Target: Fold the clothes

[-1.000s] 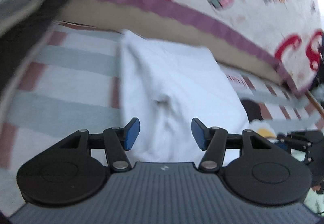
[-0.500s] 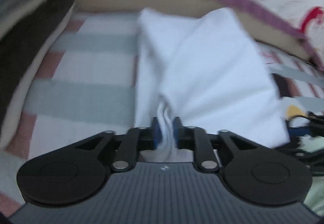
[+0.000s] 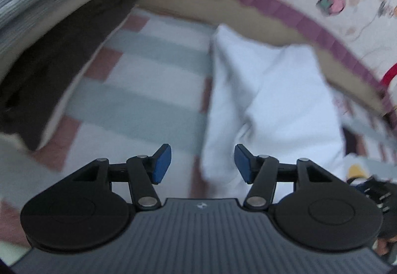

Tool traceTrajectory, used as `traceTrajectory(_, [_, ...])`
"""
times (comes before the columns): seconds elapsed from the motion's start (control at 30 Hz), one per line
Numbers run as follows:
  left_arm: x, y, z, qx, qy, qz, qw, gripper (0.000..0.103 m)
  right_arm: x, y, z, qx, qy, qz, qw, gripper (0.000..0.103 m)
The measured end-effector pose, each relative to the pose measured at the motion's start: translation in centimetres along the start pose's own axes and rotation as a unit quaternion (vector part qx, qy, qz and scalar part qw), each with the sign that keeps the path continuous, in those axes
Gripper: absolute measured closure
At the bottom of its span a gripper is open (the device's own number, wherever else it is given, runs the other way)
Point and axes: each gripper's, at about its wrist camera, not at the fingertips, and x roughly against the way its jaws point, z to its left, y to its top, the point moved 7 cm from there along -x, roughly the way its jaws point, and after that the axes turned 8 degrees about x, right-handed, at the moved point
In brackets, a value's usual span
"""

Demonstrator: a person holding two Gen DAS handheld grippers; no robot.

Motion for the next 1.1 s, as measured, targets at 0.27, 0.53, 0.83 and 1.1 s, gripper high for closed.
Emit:
traceTrajectory(0.27, [-2.2,-1.7,0.2,0.004,0.022,0.042,0.9989,0.046,0.0,-0.7,-3.2,-0.271,0.135,-0.045,0.952,0.037])
traceTrajectory(0.53, [-0.3,-1.8,-2.1,-0.12,0.071,-0.006,0.9902,0.046,-0.8,-0.8,-4.6,-0.38,0.167,-0.054,0.908,0.036])
traceTrajectory(0.83, [6.2,-2.5,-10.5,-0.257,-0.097,-0.172,0.946,0.044,0.9,4.4,-3.5,-0.337,0.224,-0.09,0.91,0.081])
traceTrajectory(1.1, [1.2,-8.9,-16.3,-0.385,-0.076,-0.143,0.9085,0.045,3.0,7.1,-3.4,-0.305,0.223,-0.097,0.921,0.083])
